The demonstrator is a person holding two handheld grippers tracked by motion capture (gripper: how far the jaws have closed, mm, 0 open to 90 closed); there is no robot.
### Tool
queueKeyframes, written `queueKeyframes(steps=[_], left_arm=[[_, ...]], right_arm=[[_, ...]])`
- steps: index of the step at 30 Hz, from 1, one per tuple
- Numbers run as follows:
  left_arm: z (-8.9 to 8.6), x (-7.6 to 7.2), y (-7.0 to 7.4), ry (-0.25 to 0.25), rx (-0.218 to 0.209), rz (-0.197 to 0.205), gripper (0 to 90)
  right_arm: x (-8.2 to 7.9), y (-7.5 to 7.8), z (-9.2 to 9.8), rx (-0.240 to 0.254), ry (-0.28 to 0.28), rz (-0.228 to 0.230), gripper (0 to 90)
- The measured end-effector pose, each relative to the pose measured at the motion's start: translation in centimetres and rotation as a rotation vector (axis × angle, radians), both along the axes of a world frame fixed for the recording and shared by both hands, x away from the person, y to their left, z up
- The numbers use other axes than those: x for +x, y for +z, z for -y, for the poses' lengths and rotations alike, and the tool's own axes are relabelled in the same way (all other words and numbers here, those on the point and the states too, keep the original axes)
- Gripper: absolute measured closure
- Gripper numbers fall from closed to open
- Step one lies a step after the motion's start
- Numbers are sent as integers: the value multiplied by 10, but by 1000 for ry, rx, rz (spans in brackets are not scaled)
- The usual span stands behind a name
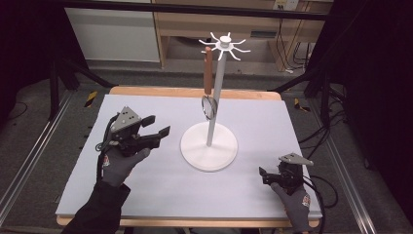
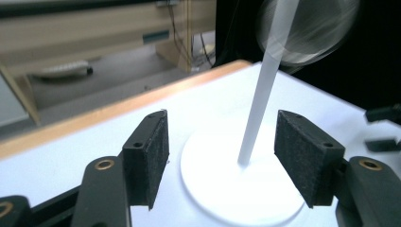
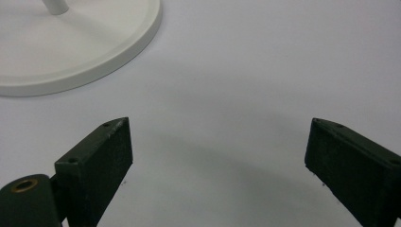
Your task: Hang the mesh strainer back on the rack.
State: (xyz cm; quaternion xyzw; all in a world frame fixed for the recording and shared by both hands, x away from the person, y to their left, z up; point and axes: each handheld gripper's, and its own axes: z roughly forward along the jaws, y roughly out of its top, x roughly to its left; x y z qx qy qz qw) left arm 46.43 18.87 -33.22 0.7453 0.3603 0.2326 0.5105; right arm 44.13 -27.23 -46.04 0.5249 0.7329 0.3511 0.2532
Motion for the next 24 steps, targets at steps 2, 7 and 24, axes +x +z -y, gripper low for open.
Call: queueKeyframes(steps=[2,7,24], left_arm=[[-7,-2,-13,11,11,-25,353],[-21,-5,-38,42,39,-69,342],[-94,-27,-108,241,1,-175,331]], right_arm=[[0,0,0,-3,-2,-1,86],[-1,0,0,-1,-10,-6,87],[3,-6,1,-57,-21,-41,88]])
